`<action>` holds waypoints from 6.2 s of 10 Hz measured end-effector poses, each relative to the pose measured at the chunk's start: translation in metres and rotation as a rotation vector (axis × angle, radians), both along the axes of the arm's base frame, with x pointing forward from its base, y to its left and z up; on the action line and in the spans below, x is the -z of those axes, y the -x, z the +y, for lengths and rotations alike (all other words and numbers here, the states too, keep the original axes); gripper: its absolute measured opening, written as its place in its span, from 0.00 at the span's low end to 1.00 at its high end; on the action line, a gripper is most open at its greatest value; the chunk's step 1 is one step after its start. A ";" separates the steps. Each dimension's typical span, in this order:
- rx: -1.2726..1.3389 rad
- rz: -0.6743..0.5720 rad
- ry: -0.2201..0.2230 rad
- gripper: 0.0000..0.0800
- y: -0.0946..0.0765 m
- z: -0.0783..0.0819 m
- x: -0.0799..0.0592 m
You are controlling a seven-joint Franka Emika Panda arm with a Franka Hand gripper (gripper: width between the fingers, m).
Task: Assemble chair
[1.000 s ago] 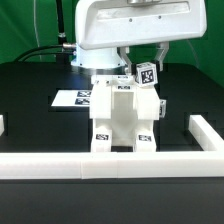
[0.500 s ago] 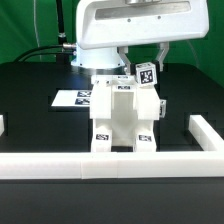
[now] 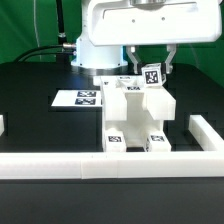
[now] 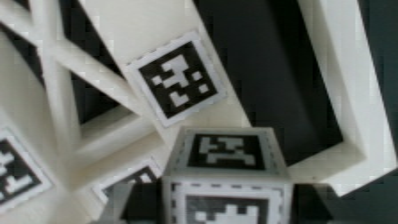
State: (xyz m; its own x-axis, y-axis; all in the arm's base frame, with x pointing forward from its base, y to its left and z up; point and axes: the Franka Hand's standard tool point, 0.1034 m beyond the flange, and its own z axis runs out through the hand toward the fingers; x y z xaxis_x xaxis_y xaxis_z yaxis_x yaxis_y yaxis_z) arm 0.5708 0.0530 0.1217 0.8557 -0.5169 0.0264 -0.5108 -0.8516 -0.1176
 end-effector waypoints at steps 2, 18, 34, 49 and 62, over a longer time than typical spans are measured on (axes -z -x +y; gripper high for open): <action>0.128 0.011 -0.012 0.36 0.000 0.000 0.000; 1.261 0.208 -0.155 0.36 0.007 0.015 0.001; 0.035 0.068 -0.052 0.81 0.003 0.019 0.002; -1.238 0.017 0.076 0.81 -0.005 0.020 0.008; -0.532 0.006 0.079 0.35 0.000 0.027 0.009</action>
Offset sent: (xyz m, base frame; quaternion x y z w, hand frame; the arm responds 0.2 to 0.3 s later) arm 0.0000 0.0000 0.0000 0.0000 0.0000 0.1938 0.9810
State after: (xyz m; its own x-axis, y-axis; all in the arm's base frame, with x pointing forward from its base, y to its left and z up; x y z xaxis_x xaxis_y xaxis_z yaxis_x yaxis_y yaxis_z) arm 0.5704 0.0797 0.1129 0.9991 -0.0081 0.0416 -0.0064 -0.9991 -0.0412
